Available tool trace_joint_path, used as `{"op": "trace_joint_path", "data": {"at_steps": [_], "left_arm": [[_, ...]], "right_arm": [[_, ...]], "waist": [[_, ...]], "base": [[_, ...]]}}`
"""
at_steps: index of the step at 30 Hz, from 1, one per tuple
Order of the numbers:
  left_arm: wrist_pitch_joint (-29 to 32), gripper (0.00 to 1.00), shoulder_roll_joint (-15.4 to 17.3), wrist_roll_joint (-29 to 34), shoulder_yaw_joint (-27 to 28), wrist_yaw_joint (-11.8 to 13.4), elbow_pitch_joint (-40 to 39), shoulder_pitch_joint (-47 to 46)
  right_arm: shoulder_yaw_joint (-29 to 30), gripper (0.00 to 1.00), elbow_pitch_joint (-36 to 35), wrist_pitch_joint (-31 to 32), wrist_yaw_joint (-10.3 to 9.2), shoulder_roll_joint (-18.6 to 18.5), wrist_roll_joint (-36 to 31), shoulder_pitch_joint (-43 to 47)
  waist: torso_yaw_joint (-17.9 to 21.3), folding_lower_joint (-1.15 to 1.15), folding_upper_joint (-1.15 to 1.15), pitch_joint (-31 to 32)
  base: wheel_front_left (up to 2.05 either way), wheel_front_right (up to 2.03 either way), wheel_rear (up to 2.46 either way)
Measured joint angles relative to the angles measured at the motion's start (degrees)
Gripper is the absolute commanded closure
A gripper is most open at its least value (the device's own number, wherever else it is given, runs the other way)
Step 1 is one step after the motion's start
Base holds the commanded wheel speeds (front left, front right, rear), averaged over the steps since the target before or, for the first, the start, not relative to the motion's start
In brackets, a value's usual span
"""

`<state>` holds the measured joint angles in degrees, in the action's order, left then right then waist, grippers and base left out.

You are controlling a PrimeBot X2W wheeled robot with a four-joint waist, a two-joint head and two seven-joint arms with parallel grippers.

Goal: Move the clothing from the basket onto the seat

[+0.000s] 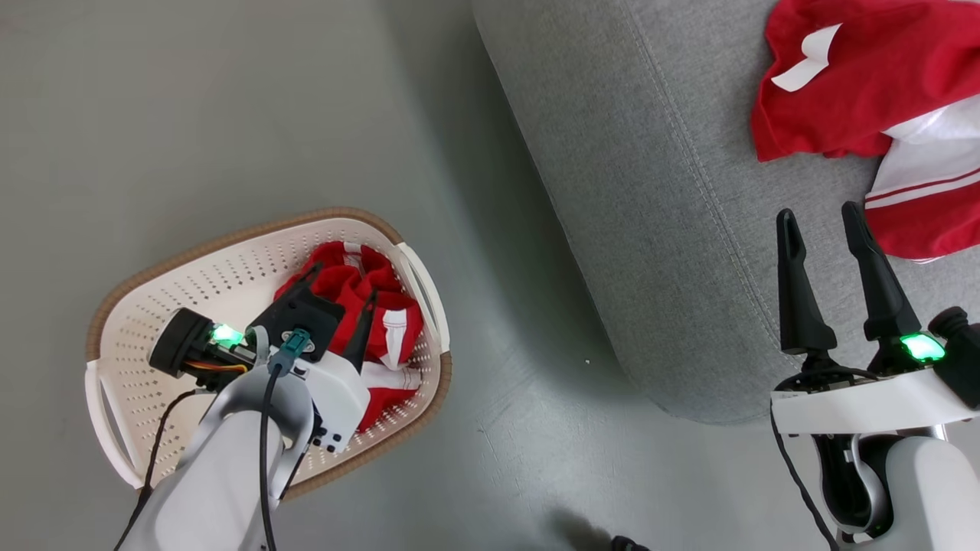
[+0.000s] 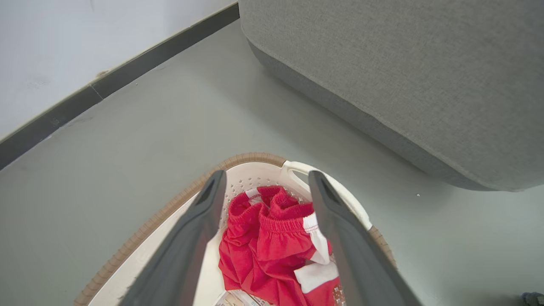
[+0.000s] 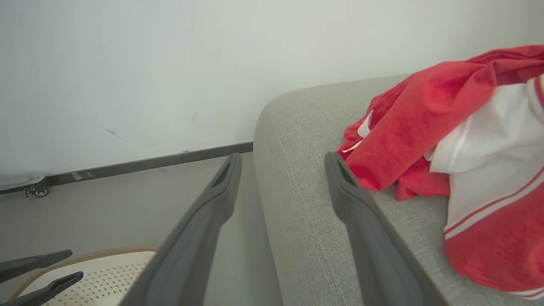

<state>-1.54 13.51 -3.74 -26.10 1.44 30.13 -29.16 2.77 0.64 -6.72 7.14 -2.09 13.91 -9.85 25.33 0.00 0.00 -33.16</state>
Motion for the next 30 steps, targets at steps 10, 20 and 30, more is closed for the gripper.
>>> {"op": "trace_joint_path", "data": {"at_steps": [10, 20, 30], "left_arm": [[0.01, 0.0, 0.71, 1.11, -0.83, -0.51, 3.33, -1.76], [0.68, 0.0, 2.11, 2.58, -1.53, -0.54, 7.61, -3.67], [1.88, 0.0, 3.26, 5.3, -3.42, -0.98, 10.2, -5.65]], "right_arm": [[-1.25, 0.0, 2.4, -1.89, 0.0, 0.01, 1.03, -1.62], [-2.56, 0.0, 4.47, -3.45, 0.0, 0.02, 2.31, -3.44], [-3.65, 0.0, 6.28, -4.74, 0.0, 0.03, 3.43, -5.72]], "waist": [[1.33, 0.0, 0.0, -3.62], [2.92, 0.0, 0.0, -6.55], [4.24, 0.0, 0.0, -8.82]], "base": [[0.0, 0.0, 0.0], [0.0, 0.0, 0.0], [0.0, 0.0, 0.0]]}}
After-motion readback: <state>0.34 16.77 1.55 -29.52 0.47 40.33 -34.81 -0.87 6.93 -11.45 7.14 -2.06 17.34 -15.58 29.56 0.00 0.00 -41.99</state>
